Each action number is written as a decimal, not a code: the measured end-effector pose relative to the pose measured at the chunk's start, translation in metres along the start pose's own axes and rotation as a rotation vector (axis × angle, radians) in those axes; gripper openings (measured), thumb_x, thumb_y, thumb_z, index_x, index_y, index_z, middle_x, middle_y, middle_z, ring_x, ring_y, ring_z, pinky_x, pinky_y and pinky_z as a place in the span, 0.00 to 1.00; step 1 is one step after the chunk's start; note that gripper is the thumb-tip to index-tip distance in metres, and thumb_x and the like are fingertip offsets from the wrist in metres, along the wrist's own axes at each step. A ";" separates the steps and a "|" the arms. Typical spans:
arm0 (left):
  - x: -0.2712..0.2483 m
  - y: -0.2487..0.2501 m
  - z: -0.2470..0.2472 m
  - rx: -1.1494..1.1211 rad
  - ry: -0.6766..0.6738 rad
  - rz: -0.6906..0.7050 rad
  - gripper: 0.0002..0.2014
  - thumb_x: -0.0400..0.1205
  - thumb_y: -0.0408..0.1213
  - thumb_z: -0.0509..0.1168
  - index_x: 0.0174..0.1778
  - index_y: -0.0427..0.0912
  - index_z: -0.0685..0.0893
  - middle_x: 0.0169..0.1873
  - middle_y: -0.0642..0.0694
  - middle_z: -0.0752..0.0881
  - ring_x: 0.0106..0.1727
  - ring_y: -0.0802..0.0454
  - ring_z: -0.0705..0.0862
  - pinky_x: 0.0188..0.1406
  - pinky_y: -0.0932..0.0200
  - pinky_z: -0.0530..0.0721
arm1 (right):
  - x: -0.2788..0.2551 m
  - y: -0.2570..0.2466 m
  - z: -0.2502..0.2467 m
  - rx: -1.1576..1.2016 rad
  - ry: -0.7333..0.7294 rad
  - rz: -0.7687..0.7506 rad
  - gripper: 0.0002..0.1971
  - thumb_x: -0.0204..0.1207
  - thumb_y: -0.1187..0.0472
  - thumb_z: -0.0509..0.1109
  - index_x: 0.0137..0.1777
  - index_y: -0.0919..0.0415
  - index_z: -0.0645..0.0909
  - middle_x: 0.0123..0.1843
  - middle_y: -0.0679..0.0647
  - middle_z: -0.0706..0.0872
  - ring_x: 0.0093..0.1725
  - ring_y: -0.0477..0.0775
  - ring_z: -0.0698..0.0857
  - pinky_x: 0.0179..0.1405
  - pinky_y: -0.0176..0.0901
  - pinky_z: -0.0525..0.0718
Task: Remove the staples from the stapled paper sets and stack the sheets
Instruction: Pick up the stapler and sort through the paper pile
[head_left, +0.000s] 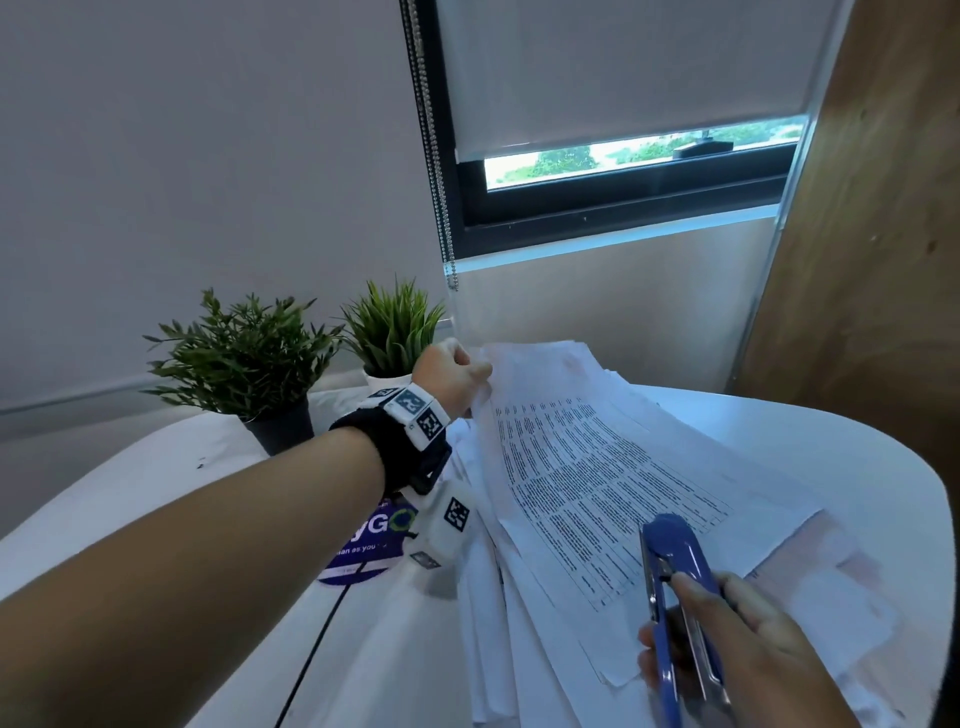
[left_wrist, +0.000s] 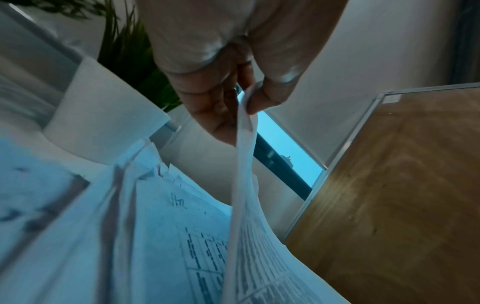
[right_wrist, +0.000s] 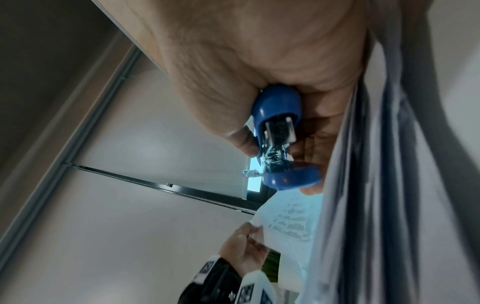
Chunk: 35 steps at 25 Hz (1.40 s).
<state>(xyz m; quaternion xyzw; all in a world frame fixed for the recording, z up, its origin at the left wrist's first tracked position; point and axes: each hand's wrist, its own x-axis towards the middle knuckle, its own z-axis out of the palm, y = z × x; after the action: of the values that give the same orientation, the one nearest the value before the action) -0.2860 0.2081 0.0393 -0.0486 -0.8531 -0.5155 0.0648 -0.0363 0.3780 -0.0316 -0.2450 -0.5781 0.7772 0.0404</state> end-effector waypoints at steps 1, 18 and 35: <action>-0.010 0.001 -0.009 0.025 0.037 0.053 0.16 0.77 0.29 0.68 0.30 0.44 0.69 0.28 0.45 0.75 0.31 0.47 0.76 0.34 0.50 0.84 | -0.003 -0.002 0.000 -0.012 0.002 -0.009 0.08 0.78 0.64 0.71 0.46 0.70 0.82 0.32 0.76 0.86 0.30 0.69 0.84 0.37 0.55 0.84; -0.288 -0.108 -0.177 0.191 0.082 -0.282 0.10 0.79 0.28 0.68 0.49 0.45 0.90 0.27 0.61 0.85 0.23 0.70 0.79 0.29 0.77 0.75 | -0.078 -0.017 0.059 -0.620 -0.228 -0.183 0.11 0.62 0.48 0.81 0.40 0.49 0.85 0.30 0.60 0.90 0.27 0.62 0.90 0.48 0.71 0.87; -0.392 -0.088 -0.212 0.570 -0.260 -0.192 0.14 0.82 0.53 0.61 0.52 0.54 0.89 0.26 0.55 0.82 0.28 0.59 0.75 0.41 0.61 0.79 | -0.086 0.028 0.198 -1.471 -0.736 -0.653 0.08 0.75 0.51 0.73 0.45 0.45 0.75 0.38 0.45 0.84 0.38 0.49 0.82 0.41 0.48 0.81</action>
<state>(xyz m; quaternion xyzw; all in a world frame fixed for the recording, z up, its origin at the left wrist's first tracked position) 0.1009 -0.0268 -0.0030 -0.0132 -0.9649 -0.2491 -0.0824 -0.0394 0.1650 0.0129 0.2340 -0.9491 0.1877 -0.0959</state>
